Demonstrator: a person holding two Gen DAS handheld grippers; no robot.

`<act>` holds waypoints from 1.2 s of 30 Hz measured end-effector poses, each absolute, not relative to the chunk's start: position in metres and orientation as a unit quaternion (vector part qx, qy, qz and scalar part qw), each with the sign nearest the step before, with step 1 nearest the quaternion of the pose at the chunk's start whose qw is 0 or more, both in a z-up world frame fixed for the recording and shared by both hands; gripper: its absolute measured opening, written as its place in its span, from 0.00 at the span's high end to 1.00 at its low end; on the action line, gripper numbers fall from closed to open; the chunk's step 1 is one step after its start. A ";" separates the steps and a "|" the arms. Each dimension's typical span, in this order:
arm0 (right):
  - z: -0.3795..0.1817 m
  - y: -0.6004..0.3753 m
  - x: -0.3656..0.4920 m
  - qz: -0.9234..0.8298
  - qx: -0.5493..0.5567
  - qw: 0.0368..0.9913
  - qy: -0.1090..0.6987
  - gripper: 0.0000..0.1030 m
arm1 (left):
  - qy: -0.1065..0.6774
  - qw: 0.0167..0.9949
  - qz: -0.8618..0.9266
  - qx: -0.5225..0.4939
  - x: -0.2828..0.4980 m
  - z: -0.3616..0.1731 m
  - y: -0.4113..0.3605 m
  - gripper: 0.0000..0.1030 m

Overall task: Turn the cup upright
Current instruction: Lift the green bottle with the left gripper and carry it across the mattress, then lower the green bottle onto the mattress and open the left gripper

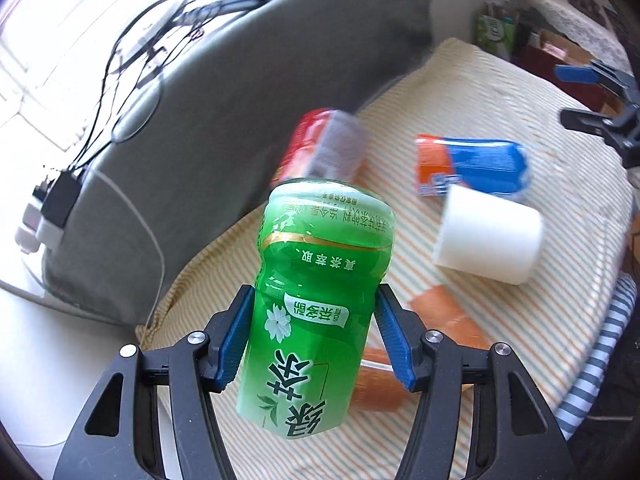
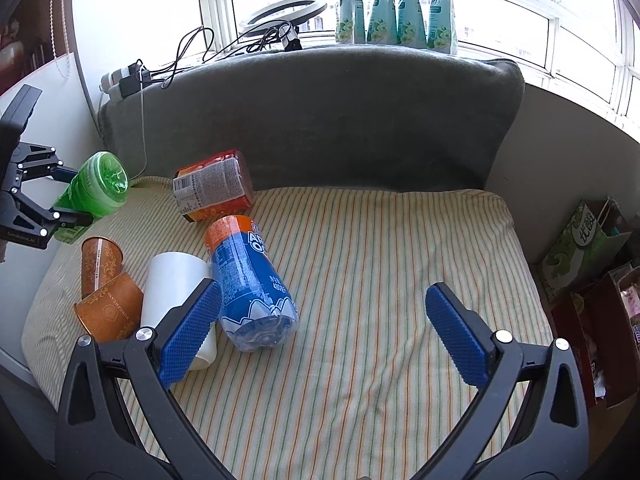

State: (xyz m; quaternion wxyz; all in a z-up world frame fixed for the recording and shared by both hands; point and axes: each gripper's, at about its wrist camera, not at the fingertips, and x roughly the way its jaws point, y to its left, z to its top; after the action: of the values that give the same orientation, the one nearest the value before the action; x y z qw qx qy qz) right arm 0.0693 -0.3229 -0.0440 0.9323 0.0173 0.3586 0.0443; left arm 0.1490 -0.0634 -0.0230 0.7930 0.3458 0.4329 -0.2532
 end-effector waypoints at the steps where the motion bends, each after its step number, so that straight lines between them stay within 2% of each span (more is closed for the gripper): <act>1: -0.043 -0.324 0.066 0.043 0.017 0.933 0.357 0.00 | 0.432 0.790 -0.260 0.347 0.140 -0.022 -0.069 0.42; 5: -0.040 -0.331 0.050 0.036 0.019 0.936 0.351 0.00 | 0.423 0.775 -0.299 0.361 0.101 -0.014 -0.096 0.42; 17: -0.041 -0.359 0.002 0.021 0.027 0.938 0.345 0.00 | 0.432 0.718 -0.388 0.384 0.021 -0.060 -0.172 0.42; 33: -0.057 -0.374 -0.023 0.013 0.028 0.931 0.363 0.00 | 0.454 0.683 -0.421 0.387 0.001 -0.092 -0.208 0.40; 36: -0.057 -0.372 -0.022 0.016 0.022 0.930 0.366 0.00 | 0.455 0.685 -0.423 0.381 0.002 -0.093 -0.210 0.34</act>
State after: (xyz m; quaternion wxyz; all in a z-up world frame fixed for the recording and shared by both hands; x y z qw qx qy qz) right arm -0.0224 -0.3718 -0.0574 0.9304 0.0220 0.3657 0.0156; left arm 0.0023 -0.2101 -0.0929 0.6847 0.3815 0.4549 -0.4228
